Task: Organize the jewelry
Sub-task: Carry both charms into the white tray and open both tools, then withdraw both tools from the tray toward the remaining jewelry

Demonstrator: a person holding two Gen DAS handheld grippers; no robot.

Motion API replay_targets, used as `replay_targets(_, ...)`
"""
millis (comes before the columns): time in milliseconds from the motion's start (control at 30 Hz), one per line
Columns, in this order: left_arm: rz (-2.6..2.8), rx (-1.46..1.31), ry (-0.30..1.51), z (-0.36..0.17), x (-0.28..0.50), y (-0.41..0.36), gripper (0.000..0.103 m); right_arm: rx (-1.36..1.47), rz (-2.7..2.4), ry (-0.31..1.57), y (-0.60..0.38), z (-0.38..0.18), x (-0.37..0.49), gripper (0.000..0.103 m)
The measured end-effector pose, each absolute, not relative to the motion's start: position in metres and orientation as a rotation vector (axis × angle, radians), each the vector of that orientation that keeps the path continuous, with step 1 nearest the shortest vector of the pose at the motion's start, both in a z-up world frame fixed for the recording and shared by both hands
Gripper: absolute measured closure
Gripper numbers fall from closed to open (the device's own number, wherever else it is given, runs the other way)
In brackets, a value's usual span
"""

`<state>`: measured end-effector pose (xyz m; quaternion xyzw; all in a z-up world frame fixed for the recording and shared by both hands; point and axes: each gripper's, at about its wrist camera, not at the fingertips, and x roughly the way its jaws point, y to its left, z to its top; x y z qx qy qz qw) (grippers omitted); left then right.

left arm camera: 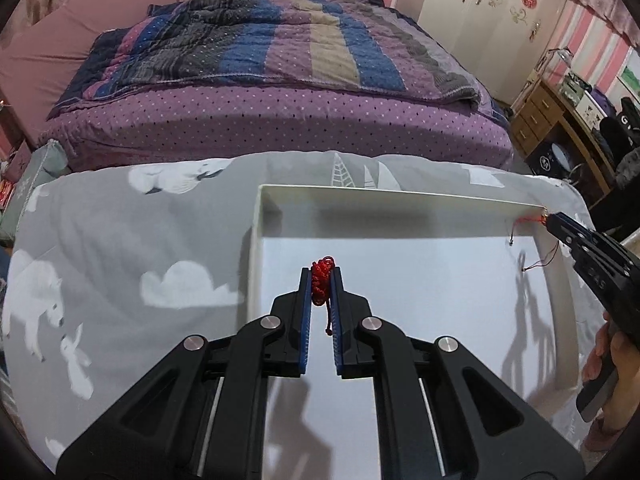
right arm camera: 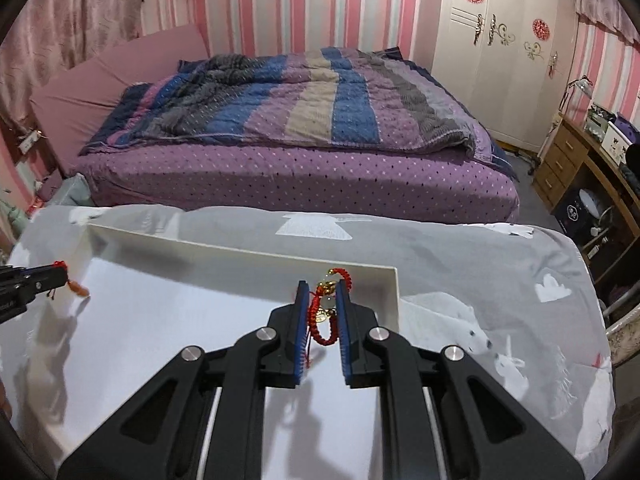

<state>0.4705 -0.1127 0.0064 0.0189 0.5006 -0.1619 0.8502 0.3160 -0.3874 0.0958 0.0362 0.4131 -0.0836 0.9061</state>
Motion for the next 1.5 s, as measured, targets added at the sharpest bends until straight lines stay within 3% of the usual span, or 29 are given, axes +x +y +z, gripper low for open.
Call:
replay_targets(467, -0.333, 0.023, 1.089, -0.013, 0.487, -0.127, 0.095, 0.173, -0.163, 0.989, -0.409, 0.054, 0.339, 0.088)
replay_targets(500, -0.329, 0.02, 1.089, -0.014, 0.487, -0.126, 0.095, 0.179, -0.154, 0.997, -0.41, 0.054, 0.339, 0.086)
replay_targets(533, -0.314, 0.021, 1.083, -0.014, 0.487, -0.126, 0.095, 0.187, -0.145, 1.004, -0.41, 0.053, 0.339, 0.075)
replay_targets(600, -0.312, 0.017, 1.082, -0.015, 0.486, -0.126, 0.095, 0.194, -0.116, 1.008, -0.409, 0.053, 0.34, 0.065)
replay_targets(767, -0.314, 0.006, 1.079, -0.007, 0.482, -0.123, 0.092, 0.169, -0.119, 0.973, -0.406, 0.071, 0.332, 0.064)
replay_targets(833, -0.32, 0.0, 1.056, 0.004, 0.475, -0.121, 0.08, 0.162, -0.118, 0.938, -0.406, 0.088, 0.323, 0.057)
replay_targets(900, -0.311, 0.001, 1.018, 0.018, 0.466, -0.119, 0.05, 0.151, -0.124, 0.909, -0.406, 0.102, 0.313, 0.049)
replay_targets(933, -0.305, 0.004, 0.99, 0.027, 0.459, -0.116, 0.045, 0.144, -0.124, 0.89, -0.406, 0.111, 0.305, 0.045)
replay_targets(1067, -0.324, 0.003, 0.944, 0.053, 0.433, -0.107, 0.035, 0.138, -0.137, 0.852, -0.406, 0.134, 0.279, 0.036)
replay_targets(1200, -0.303, 0.034, 0.891, 0.073, 0.4, -0.098, 0.014, 0.145, -0.157, 0.831, -0.406, 0.15, 0.249, 0.027)
replay_targets(1233, -0.294, 0.043, 0.874, 0.078, 0.39, -0.094, 0.012, 0.147, -0.161, 0.824, -0.406, 0.153, 0.24, 0.02)
replay_targets(1300, -0.275, 0.053, 0.845, 0.086, 0.37, -0.085, 0.004, 0.141, -0.175, 0.809, -0.405, 0.158, 0.223, 0.018)
replay_targets(1500, -0.262, 0.043, 0.811, 0.097, 0.322, -0.059, 0.003, 0.129, -0.18, 0.758, -0.394, 0.169, 0.171, 0.011)
